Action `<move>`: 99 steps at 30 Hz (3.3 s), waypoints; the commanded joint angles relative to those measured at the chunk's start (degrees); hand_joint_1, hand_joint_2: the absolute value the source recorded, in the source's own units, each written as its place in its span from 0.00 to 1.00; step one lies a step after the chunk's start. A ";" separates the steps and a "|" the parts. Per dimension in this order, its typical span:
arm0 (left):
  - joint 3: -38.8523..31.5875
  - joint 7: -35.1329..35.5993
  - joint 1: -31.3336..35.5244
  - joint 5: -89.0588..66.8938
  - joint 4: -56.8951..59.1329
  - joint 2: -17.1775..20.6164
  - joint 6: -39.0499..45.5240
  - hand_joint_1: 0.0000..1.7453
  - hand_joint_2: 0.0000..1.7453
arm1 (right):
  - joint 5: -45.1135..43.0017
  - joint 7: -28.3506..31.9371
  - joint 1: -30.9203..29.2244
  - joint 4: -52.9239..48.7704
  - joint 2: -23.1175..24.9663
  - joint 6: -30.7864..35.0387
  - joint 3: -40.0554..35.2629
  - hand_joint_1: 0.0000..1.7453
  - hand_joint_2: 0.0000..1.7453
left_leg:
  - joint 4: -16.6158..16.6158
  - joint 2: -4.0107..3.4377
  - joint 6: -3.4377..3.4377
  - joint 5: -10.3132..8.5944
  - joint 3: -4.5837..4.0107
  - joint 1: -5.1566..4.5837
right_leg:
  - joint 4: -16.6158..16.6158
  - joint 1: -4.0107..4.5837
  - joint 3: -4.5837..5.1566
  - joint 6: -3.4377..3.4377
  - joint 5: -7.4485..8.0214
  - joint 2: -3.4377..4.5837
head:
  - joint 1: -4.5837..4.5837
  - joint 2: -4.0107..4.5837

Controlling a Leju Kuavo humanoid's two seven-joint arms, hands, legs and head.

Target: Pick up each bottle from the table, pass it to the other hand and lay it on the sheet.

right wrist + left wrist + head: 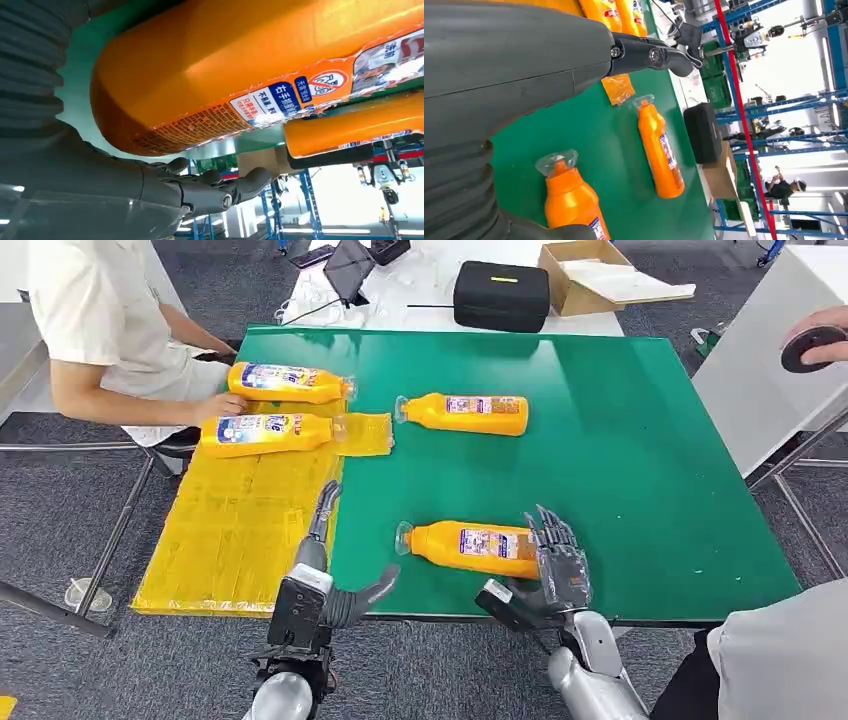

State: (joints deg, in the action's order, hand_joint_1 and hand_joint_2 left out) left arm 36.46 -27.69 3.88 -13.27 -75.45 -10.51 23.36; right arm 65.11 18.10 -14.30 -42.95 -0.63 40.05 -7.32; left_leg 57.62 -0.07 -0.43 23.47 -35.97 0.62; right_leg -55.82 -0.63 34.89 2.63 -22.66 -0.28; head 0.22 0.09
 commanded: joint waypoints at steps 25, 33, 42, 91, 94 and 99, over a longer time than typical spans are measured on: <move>0.22 -0.19 1.19 6.74 2.04 0.93 -3.27 0.00 1.00 | -28.75 18.94 1.80 4.52 2.06 -16.08 8.36 1.00 1.00 | -0.10 0.08 -0.05 0.15 0.91 0.07 | 0.16 0.08 -0.91 -0.07 -0.07 -0.04 | 0.00 0.00; -0.26 -0.13 0.49 14.92 1.54 0.99 -5.64 0.00 1.00 | -35.46 21.85 4.66 -3.70 4.08 -15.95 8.25 1.00 1.00 | -0.03 -0.01 -0.06 0.15 0.68 0.01 | 0.05 0.03 -0.69 -0.01 -0.08 0.04 | 0.00 0.00; -0.24 0.93 -0.68 21.46 0.63 1.51 -8.35 0.00 1.00 | -43.10 21.90 7.47 -12.74 5.58 -15.62 6.76 1.00 1.00 | -0.03 -0.06 -0.07 0.16 0.44 0.01 | 0.04 0.00 -0.46 -0.03 -0.08 0.09 | 0.00 0.00; -1.72 -0.64 4.91 41.98 1.51 -0.35 -14.22 0.00 1.00 | -48.22 21.90 3.31 -11.83 11.90 -14.24 -23.71 0.99 1.00 | -0.01 -0.09 -0.06 0.14 0.08 0.02 | 0.00 0.02 -0.08 -0.02 -0.08 0.12 | 0.02 0.00; -1.85 -0.95 4.74 42.08 1.01 -0.36 -13.98 0.00 1.00 | -48.73 21.90 3.02 -11.72 11.41 -14.01 -24.96 1.00 1.00 | -0.04 -0.04 -0.06 0.13 0.10 0.02 | 0.02 0.02 -0.10 -0.02 -0.08 0.08 | 0.02 0.00; -3.15 -1.55 4.98 44.12 -1.32 -0.69 -14.90 0.00 1.00 | -49.15 21.90 2.71 -10.70 11.90 -14.75 -26.62 1.00 1.00 | 0.01 -0.08 -0.07 0.16 0.09 0.02 | -0.01 0.02 -0.09 -0.03 -0.09 0.12 | 0.00 0.00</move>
State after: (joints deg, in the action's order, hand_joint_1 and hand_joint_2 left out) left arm 35.15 -28.90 6.24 28.85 -76.26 -11.37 9.09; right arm 16.54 40.11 -8.91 -58.79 11.56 25.81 -29.49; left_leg 57.62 -0.10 -0.49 23.55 -36.07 0.63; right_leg -55.83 -0.64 34.97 2.67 -22.71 -0.24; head 0.22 0.09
